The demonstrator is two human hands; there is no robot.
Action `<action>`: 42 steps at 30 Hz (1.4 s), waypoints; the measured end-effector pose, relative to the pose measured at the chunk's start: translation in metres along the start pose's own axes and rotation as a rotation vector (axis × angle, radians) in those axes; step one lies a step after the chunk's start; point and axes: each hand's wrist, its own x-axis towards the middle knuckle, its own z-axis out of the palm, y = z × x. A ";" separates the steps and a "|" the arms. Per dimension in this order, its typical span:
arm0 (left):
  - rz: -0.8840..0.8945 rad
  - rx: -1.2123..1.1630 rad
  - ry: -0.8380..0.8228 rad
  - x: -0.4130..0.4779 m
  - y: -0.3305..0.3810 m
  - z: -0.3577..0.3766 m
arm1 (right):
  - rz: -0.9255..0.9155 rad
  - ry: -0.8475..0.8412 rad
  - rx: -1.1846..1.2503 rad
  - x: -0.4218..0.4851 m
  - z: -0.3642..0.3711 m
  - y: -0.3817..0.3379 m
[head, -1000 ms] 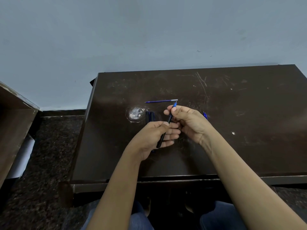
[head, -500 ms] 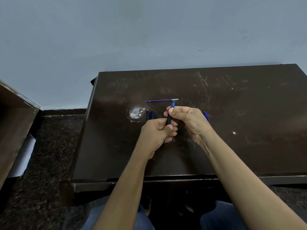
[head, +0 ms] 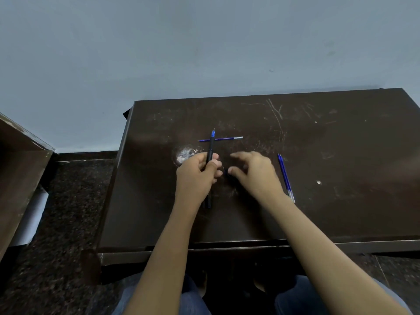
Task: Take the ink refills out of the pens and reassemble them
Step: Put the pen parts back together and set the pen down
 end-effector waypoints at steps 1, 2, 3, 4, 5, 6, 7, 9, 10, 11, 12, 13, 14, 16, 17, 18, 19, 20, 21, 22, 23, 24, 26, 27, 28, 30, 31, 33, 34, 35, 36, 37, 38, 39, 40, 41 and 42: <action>-0.005 0.002 0.002 0.000 0.000 0.000 | -0.006 -0.066 -0.066 -0.002 0.003 -0.001; -0.008 0.013 -0.008 -0.001 0.000 0.000 | -0.010 -0.123 -0.107 -0.003 0.007 -0.001; -0.008 0.032 -0.025 -0.001 0.000 0.001 | -0.018 -0.159 -0.142 -0.005 0.009 -0.001; -0.008 0.053 -0.045 -0.002 0.000 0.002 | -0.019 -0.176 -0.181 -0.005 0.010 -0.002; -0.008 0.071 -0.063 -0.003 0.000 0.002 | -0.011 -0.171 -0.210 -0.006 0.011 -0.001; -0.009 0.084 -0.075 -0.003 0.000 0.002 | 0.006 -0.159 -0.226 -0.005 0.011 0.000; -0.009 0.094 -0.082 -0.003 -0.001 0.002 | 0.022 -0.147 -0.231 -0.004 0.011 0.001; -0.012 0.111 -0.085 -0.002 -0.001 0.001 | 0.051 -0.145 -0.194 -0.001 0.012 0.004; -0.014 0.116 -0.090 -0.002 -0.001 0.000 | 0.075 -0.148 -0.137 0.000 0.011 0.006; -0.015 0.121 -0.100 -0.001 -0.001 0.000 | 0.111 -0.138 -0.038 0.003 0.010 0.008; -0.016 0.128 -0.117 -0.001 -0.001 0.000 | 0.159 -0.113 0.107 0.006 0.007 0.009; -0.014 0.137 -0.140 -0.001 -0.001 0.001 | 0.226 -0.075 0.297 0.009 0.003 0.010; -0.013 0.144 -0.166 -0.001 0.000 0.001 | 0.311 -0.030 0.523 0.012 -0.002 0.010; -0.015 0.147 -0.217 -0.003 0.002 0.002 | 0.479 0.026 0.977 0.017 -0.012 0.007; -0.019 0.149 -0.239 -0.003 0.003 0.002 | 0.540 0.038 1.130 0.019 -0.016 0.007; -0.023 0.157 -0.258 -0.004 0.004 0.002 | 0.577 0.051 1.189 0.020 -0.017 0.009; -0.029 0.170 -0.270 -0.004 0.005 0.003 | 0.587 0.067 1.146 0.021 -0.017 0.011; -0.037 0.181 -0.274 -0.004 0.005 0.003 | 0.573 0.088 0.995 0.021 -0.014 0.014; -0.048 0.186 -0.266 -0.004 0.005 0.003 | 0.543 0.107 0.789 0.021 -0.011 0.018; -0.064 0.186 -0.250 -0.004 0.004 0.003 | 0.507 0.123 0.601 0.020 -0.009 0.020; -0.081 0.182 -0.230 -0.004 0.003 0.003 | 0.467 0.133 0.473 0.019 -0.006 0.022; -0.095 0.178 -0.207 -0.004 0.002 0.003 | 0.434 0.139 0.401 0.018 -0.004 0.023; -0.110 0.175 -0.169 -0.005 -0.001 0.002 | 0.381 0.165 0.342 0.016 0.002 0.025; -0.114 0.175 -0.155 -0.005 -0.001 0.002 | 0.360 0.191 0.324 0.016 0.003 0.026; -0.114 0.175 -0.144 -0.005 -0.001 0.002 | 0.338 0.214 0.311 0.016 0.002 0.026; -0.108 0.173 -0.137 -0.004 0.001 0.003 | 0.278 0.252 0.270 0.017 -0.001 0.027; -0.107 0.171 -0.136 -0.004 0.001 0.004 | 0.239 0.254 0.237 0.019 -0.004 0.028; -0.106 0.173 -0.137 -0.004 0.002 0.004 | 0.156 0.203 0.135 0.022 -0.004 0.028; -0.103 0.177 -0.138 -0.004 0.002 0.004 | 0.123 0.163 0.071 0.024 -0.001 0.029; -0.099 0.182 -0.139 -0.005 0.001 0.003 | 0.105 0.123 0.012 0.027 0.003 0.030; -0.096 0.185 -0.139 -0.006 0.001 0.003 | 0.101 0.087 -0.037 0.031 0.007 0.032; -0.095 0.186 -0.140 -0.007 0.001 0.003 | 0.106 0.058 -0.074 0.036 0.009 0.036; -0.094 0.186 -0.142 -0.007 0.001 0.004 | 0.114 0.039 -0.106 0.041 0.009 0.040; -0.089 0.187 -0.146 -0.007 0.002 0.004 | 0.124 0.033 -0.132 0.048 0.008 0.046; -0.082 0.190 -0.149 -0.007 0.002 0.005 | 0.133 0.038 -0.152 0.056 0.005 0.051; -0.074 0.192 -0.149 -0.007 0.002 0.005 | 0.137 0.050 -0.170 0.064 0.002 0.057; -0.066 0.192 -0.147 -0.006 0.002 0.005 | 0.135 0.064 -0.187 0.071 -0.001 0.061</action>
